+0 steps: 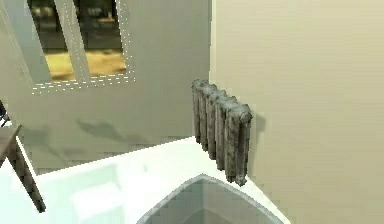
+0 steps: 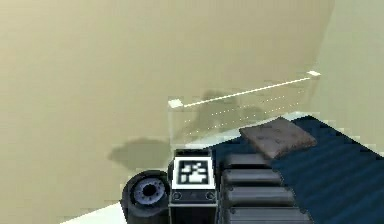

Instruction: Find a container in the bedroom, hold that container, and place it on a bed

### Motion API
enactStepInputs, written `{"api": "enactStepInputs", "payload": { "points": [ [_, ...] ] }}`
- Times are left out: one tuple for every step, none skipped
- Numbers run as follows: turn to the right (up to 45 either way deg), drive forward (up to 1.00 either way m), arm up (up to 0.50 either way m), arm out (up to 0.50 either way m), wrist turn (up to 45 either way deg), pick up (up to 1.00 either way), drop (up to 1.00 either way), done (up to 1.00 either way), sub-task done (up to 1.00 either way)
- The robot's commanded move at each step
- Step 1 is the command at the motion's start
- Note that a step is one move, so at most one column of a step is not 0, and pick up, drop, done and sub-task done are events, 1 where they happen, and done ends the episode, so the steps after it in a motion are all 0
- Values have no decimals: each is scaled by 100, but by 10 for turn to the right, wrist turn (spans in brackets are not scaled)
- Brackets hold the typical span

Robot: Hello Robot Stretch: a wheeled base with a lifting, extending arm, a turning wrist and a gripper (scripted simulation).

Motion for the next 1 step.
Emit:
{"api": "enactStepInputs", "payload": {
  "points": [
    [450, 0, 0, 0, 0, 0, 0, 0, 0]
  ]
}}
